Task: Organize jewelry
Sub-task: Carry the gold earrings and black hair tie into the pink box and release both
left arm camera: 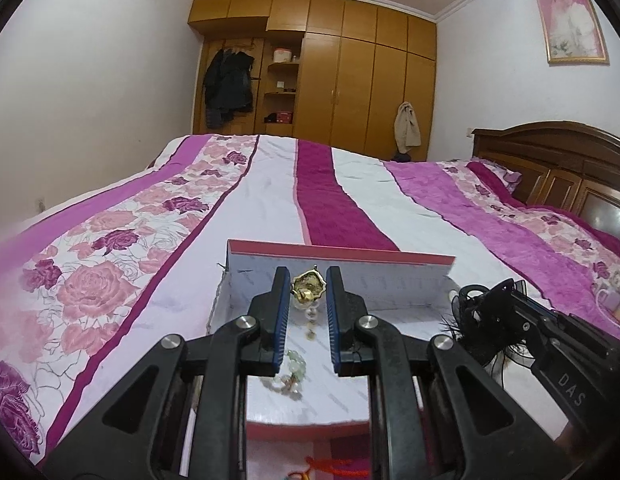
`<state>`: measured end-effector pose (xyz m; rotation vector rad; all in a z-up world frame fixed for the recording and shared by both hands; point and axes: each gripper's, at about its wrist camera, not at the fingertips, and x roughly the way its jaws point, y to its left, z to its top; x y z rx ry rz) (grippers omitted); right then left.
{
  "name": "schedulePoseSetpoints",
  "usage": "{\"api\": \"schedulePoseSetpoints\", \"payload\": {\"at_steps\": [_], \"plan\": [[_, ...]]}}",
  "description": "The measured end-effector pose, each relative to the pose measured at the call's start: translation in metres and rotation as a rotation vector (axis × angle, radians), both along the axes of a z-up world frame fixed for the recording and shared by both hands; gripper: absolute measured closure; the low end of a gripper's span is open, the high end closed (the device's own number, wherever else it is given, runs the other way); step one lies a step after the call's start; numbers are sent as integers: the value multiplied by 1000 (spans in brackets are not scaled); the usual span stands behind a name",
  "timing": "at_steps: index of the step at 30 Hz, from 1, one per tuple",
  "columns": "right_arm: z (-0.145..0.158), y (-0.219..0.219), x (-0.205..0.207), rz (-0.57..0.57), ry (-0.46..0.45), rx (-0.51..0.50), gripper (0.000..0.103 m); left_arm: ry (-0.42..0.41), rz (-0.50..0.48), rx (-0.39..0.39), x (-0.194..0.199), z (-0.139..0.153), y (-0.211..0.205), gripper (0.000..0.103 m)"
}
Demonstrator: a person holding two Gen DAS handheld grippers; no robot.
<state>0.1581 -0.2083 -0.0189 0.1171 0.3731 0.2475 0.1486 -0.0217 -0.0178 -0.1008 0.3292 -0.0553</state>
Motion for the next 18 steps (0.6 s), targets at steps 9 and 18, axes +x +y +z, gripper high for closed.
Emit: {"api": "schedulePoseSetpoints", "payload": {"at_steps": [9,18], "plan": [[-17,-1,27,-21,72,-28,93,94,8,28,25,-19,-5,93],[-38,2,45,-23,173,-50,88,210,-26,20,42,-36,-7,89]]}}
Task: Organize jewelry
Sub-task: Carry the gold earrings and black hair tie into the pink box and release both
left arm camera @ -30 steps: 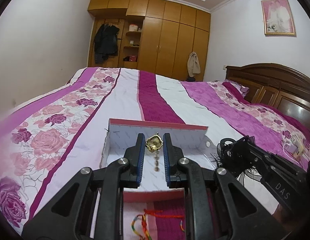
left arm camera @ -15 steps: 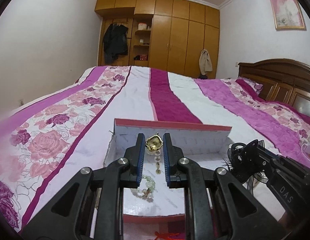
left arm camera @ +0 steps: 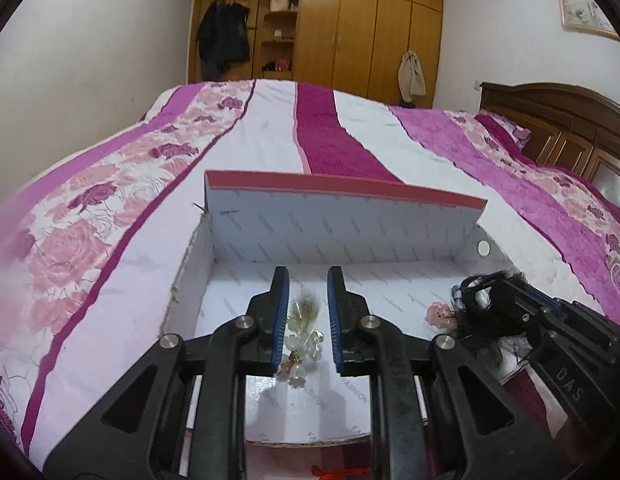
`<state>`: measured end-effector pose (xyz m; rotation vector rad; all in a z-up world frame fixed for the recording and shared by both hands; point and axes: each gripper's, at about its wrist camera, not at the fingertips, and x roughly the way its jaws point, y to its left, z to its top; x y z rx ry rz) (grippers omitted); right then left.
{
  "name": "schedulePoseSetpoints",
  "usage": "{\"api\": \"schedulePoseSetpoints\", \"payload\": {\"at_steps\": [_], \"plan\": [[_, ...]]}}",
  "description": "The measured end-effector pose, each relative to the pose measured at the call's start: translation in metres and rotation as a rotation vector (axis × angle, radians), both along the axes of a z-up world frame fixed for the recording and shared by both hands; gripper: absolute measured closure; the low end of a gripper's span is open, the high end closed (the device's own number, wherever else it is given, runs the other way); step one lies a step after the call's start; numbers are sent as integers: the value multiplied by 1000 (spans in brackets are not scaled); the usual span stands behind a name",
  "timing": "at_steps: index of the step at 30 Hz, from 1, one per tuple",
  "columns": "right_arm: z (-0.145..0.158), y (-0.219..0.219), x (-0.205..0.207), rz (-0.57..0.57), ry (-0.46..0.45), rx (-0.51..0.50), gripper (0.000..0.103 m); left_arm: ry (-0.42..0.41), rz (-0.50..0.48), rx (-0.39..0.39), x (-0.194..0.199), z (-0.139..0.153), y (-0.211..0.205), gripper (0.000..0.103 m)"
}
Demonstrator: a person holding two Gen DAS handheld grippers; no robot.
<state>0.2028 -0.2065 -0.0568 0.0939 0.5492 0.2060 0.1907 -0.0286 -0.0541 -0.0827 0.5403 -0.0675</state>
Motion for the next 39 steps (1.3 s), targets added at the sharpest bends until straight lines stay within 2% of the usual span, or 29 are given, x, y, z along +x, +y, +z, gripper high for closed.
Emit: {"api": "schedulePoseSetpoints", "payload": {"at_steps": [2,4,5,15,25,29,39], "plan": [[-3,-1,3,-4,21,4,85,6,0,1,0,0,-1,70],[-4,-1,5,1,39,12,67,4,-1,-5,-2,0,0,61],[-3,-2,6,1,37,18,58,1,-4,-6,-3,1,0,61],[12,-2,-5,12,0,34,58,-25,-13,-28,-13,17,3,61],[42,0,-40,36,-66,64,58,-90,-30,-58,-47,47,12,61],[49,0,-59,53,-80,71,58,-89,-38,-53,-64,54,16,61],[47,2,-96,99,-43,71,58,-36,-66,-66,-95,52,22,61]]}}
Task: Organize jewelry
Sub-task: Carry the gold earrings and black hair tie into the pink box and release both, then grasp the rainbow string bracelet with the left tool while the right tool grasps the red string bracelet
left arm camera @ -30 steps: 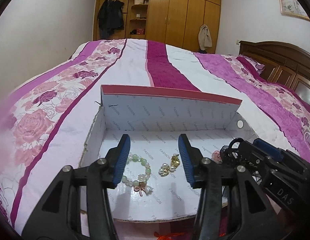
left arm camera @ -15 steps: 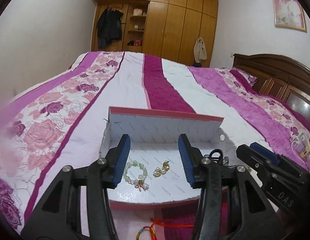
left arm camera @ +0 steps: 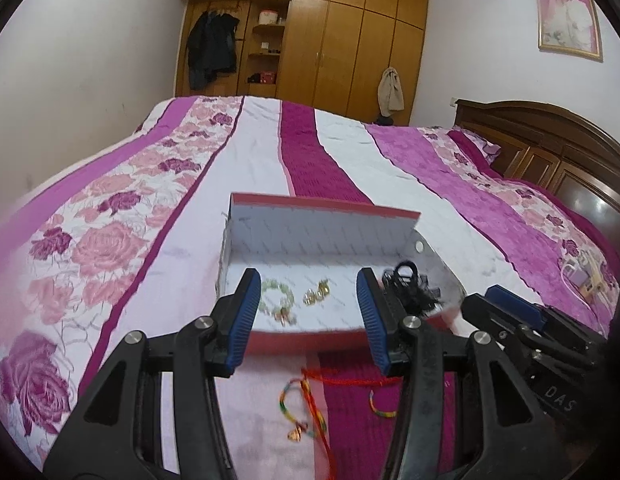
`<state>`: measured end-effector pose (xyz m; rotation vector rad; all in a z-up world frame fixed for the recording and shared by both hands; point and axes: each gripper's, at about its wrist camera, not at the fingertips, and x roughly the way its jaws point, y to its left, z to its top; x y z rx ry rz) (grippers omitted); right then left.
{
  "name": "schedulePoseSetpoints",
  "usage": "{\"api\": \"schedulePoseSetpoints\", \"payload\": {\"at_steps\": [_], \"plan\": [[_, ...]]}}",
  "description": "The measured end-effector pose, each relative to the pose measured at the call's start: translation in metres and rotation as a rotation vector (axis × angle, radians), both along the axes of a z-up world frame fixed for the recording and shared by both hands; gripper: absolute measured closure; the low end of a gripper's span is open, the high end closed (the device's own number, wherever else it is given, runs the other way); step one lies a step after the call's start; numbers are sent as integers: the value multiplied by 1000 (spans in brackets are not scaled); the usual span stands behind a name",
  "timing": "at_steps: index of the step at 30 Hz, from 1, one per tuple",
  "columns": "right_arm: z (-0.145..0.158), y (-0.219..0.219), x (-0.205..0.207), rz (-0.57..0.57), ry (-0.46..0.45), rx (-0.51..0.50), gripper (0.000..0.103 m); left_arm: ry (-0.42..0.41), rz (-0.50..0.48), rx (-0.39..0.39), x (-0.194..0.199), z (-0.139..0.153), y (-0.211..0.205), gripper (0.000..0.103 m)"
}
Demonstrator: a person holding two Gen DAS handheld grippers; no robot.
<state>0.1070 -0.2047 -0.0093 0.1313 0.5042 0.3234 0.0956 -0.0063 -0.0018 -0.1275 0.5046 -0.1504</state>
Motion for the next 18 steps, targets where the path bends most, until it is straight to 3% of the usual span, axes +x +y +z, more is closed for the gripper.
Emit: {"api": "schedulePoseSetpoints", "payload": {"at_steps": [18], "plan": [[-45,12,-19,41,166,-58,58,169,-45,14,-19,-43,-5,62]]}}
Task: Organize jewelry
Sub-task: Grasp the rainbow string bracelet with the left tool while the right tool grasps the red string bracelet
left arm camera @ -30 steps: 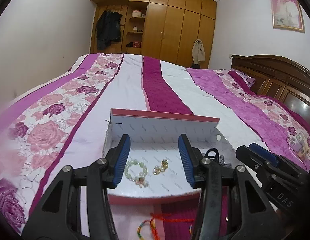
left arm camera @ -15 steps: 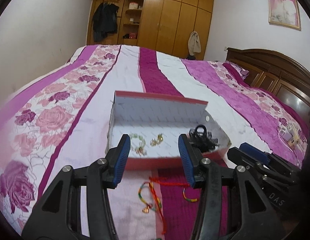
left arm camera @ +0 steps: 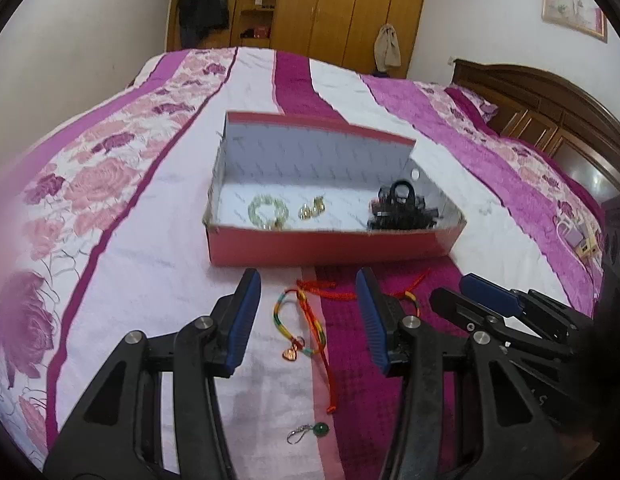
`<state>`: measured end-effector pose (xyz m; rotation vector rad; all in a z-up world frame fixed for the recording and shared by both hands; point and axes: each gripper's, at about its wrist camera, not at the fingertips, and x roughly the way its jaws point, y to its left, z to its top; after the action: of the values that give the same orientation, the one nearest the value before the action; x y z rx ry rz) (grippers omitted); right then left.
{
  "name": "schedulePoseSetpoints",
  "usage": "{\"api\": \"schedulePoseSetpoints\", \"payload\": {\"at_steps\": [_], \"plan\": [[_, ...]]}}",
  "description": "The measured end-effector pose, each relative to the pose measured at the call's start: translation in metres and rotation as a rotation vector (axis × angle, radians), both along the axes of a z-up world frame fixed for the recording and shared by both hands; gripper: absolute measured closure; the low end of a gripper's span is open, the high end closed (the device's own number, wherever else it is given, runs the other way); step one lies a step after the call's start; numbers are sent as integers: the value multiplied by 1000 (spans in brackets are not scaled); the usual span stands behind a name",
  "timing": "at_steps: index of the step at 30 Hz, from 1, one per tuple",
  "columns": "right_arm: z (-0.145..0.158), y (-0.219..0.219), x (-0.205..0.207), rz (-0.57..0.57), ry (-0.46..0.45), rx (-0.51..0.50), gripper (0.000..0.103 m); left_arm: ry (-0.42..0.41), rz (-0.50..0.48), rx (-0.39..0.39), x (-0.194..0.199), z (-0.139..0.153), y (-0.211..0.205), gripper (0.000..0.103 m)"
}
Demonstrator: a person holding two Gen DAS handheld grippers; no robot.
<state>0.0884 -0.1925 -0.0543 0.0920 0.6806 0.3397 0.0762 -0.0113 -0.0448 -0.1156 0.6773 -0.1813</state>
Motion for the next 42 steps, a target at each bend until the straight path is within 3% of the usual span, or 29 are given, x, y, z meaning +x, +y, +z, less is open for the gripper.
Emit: {"api": "schedulePoseSetpoints", "payload": {"at_steps": [18,24,26,34,42], "plan": [[-38,-3,19,-5,137,7,59,80,-45,68,12,-32,-18,73],[-41,1,24,7,144,2,67,111,-42,72,19,-44,-16,91],[-43,3,25,11,147,-2,71,122,-44,61,20,-46,-14,103],[-49,6,28,33,161,-7,91,127,-45,13,19,-47,-7,103],[-43,2,25,38,140,25,96,114,-47,-18,16,-39,-1,103]]}}
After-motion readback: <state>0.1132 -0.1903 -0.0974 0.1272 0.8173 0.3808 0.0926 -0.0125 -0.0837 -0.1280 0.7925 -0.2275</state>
